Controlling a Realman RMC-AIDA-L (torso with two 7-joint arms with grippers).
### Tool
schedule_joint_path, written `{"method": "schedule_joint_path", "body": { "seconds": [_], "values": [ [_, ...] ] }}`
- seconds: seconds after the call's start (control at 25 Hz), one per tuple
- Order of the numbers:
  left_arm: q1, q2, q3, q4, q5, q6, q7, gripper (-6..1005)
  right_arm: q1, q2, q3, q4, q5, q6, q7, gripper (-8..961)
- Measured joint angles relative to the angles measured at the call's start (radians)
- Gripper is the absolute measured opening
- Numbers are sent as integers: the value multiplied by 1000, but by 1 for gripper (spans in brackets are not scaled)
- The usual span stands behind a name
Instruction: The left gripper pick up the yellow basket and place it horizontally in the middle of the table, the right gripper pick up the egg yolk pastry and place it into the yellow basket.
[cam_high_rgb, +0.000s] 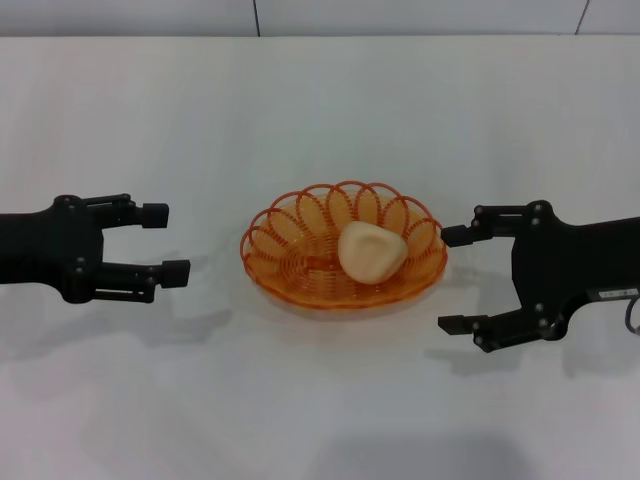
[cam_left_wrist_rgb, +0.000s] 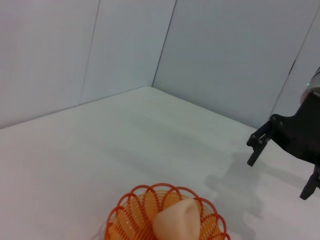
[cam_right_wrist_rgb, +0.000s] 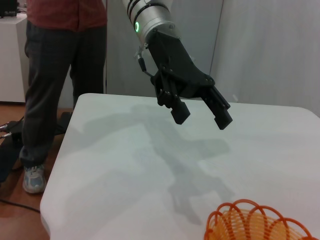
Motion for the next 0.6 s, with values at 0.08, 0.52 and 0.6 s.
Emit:
{"method": "schedule_joint_path", "body": {
  "seconds": [0.08, 0.52, 0.6],
  "values": [
    [0, 0, 3, 0, 1, 0, 0, 888, 1, 0, 0, 0, 0, 0, 0, 833],
    [-22, -1, 8, -31, 30, 15, 24, 888, 4, 0, 0, 0, 0, 1, 5, 832],
    [-22, -2, 8, -31, 30, 17, 25, 888, 4, 0, 0, -1, 0, 1, 5, 832]
  ]
}}
